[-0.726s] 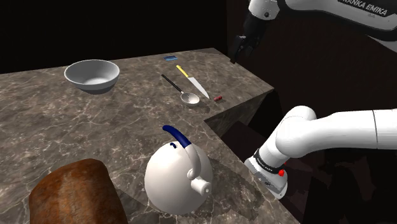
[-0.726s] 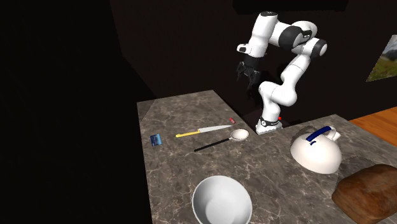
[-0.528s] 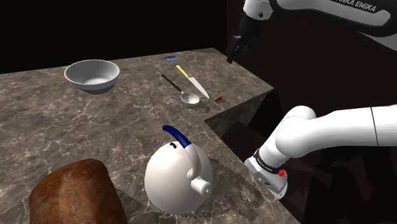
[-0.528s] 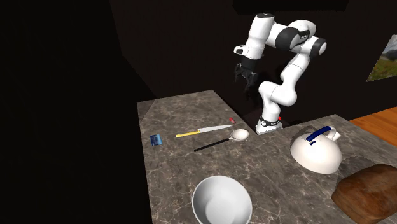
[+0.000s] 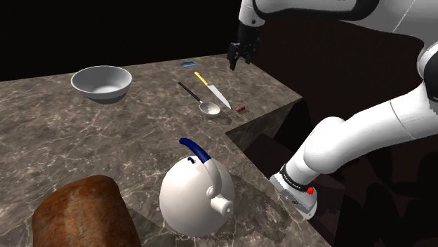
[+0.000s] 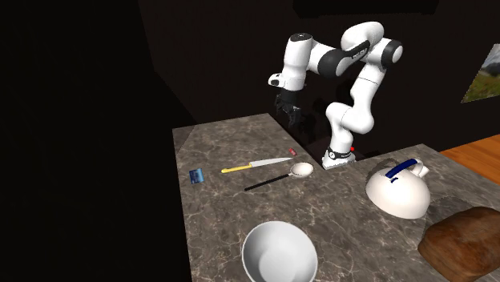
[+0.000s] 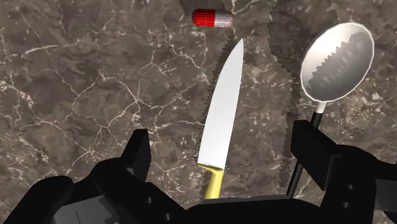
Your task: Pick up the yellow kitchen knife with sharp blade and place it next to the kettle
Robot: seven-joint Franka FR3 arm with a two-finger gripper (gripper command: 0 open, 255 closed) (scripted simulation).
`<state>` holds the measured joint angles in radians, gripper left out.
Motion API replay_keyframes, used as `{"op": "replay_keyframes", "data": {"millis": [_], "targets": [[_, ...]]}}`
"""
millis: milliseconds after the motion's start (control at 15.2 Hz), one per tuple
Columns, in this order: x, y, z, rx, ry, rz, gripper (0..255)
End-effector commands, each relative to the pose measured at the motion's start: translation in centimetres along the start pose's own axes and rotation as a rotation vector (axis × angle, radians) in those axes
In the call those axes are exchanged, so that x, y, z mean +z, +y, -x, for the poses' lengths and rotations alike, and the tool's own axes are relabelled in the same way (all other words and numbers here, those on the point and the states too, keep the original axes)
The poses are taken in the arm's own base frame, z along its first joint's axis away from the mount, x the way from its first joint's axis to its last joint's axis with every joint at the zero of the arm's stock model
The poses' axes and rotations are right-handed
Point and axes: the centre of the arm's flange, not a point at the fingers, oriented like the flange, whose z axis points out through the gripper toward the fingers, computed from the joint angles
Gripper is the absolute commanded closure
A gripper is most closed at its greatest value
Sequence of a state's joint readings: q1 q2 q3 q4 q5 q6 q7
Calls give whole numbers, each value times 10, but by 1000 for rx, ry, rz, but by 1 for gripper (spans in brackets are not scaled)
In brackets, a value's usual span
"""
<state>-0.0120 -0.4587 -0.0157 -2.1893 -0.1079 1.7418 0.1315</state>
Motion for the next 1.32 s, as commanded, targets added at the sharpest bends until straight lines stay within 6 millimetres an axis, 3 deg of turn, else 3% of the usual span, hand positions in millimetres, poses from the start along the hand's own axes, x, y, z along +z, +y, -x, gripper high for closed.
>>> {"op": "replay_keyframes", "data": {"millis": [0, 990, 1254], "targets": [[13, -3, -26, -4, -23, -4, 0], [138, -11, -207, -30, -193, -31, 0], [154, -12, -205, -30, -193, -31, 0]]}}
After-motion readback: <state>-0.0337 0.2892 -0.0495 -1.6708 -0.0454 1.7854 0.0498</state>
